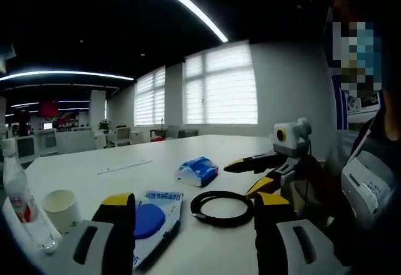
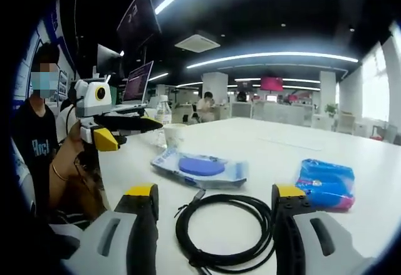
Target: Arrange the tabletop items into an orderly group along one side of the table until the central work area is clear of visible clutter.
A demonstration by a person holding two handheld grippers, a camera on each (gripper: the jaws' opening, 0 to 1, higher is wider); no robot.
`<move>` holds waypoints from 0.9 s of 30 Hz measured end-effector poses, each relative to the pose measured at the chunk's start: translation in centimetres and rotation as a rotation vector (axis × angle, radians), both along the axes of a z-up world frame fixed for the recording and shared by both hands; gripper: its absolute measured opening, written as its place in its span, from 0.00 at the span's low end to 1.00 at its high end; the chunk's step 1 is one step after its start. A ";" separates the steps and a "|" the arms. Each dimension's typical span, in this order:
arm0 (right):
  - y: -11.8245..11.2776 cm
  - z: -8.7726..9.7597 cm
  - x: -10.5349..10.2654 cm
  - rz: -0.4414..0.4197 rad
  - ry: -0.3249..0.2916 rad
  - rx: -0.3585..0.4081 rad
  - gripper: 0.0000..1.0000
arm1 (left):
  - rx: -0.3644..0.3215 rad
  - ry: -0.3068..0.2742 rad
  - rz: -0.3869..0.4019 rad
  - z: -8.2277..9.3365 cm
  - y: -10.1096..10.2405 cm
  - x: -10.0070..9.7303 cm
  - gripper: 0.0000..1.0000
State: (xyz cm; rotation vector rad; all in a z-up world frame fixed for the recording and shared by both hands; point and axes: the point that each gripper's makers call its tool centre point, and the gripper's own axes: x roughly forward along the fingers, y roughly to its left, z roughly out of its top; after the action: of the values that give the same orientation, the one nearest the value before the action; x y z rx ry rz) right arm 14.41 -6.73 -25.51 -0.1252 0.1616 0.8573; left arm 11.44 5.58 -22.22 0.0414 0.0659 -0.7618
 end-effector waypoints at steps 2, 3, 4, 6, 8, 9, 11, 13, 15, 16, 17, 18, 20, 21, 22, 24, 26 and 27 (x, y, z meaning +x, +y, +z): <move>0.2 0.0 0.2 0.002 0.002 -0.003 0.70 | -0.011 0.000 0.007 0.0 0.4 -0.1 0.77; 0.2 0.1 0.2 0.003 0.001 -0.003 0.69 | -0.023 -0.003 0.010 0.0 0.5 -0.1 0.77; 0.3 0.1 0.3 0.002 0.001 -0.001 0.69 | -0.034 -0.001 0.014 0.1 0.7 -0.1 0.77; 0.5 0.1 0.5 0.004 0.005 -0.004 0.69 | -0.051 0.000 0.033 0.1 1.3 0.0 0.77; 0.7 0.0 0.7 0.004 0.007 -0.011 0.69 | -0.053 0.005 0.053 0.0 1.8 0.0 0.77; 0.8 -0.1 0.8 0.004 0.007 -0.017 0.68 | -0.056 0.010 0.067 -0.1 2.2 0.1 0.77; 0.9 -0.1 1.0 0.004 0.009 -0.024 0.68 | -0.062 0.013 0.086 -0.2 2.7 0.2 0.77; 1.1 -0.1 1.2 0.006 0.015 -0.024 0.67 | -0.077 0.015 0.098 -0.3 3.2 0.2 0.77; 1.3 -0.1 1.4 0.005 0.024 -0.021 0.66 | -0.132 0.011 0.096 -0.1 3.4 0.1 0.77; 1.4 -0.1 1.5 0.006 0.024 -0.022 0.66 | -0.143 0.013 0.097 -0.1 3.6 0.1 0.77; 1.5 -0.1 1.7 0.004 0.025 -0.024 0.66 | -0.149 0.016 0.101 -0.2 3.7 0.1 0.77; 1.6 -0.2 1.8 0.004 0.024 -0.025 0.66 | -0.149 0.023 0.116 -0.5 4.0 0.2 0.77; 1.8 -0.2 2.1 0.003 0.030 -0.031 0.66 | -0.148 0.031 0.141 -0.8 4.4 0.4 0.77; 1.9 -0.3 2.2 0.003 0.030 -0.033 0.66 | -0.145 0.037 0.150 -0.9 4.6 0.5 0.77; 2.0 -0.3 2.4 0.004 0.030 -0.034 0.66 | -0.152 0.046 0.167 -1.1 4.9 0.5 0.77; 2.2 -0.2 2.8 0.002 0.031 -0.034 0.66 | -0.147 0.051 0.197 -1.3 5.6 0.8 0.77; 2.4 -0.3 3.4 -0.005 0.020 -0.054 0.66 | -0.142 0.065 0.220 -1.7 6.0 1.0 0.77; 2.4 -0.3 3.7 -0.013 0.016 -0.074 0.66 | -0.131 0.077 0.238 -2.0 6.4 1.2 0.77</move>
State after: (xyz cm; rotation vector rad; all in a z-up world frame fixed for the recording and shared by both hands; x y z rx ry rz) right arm 18.09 -4.35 -25.85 -0.1862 0.2085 0.8395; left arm 12.60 11.93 -24.27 -0.1185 0.0921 -0.5280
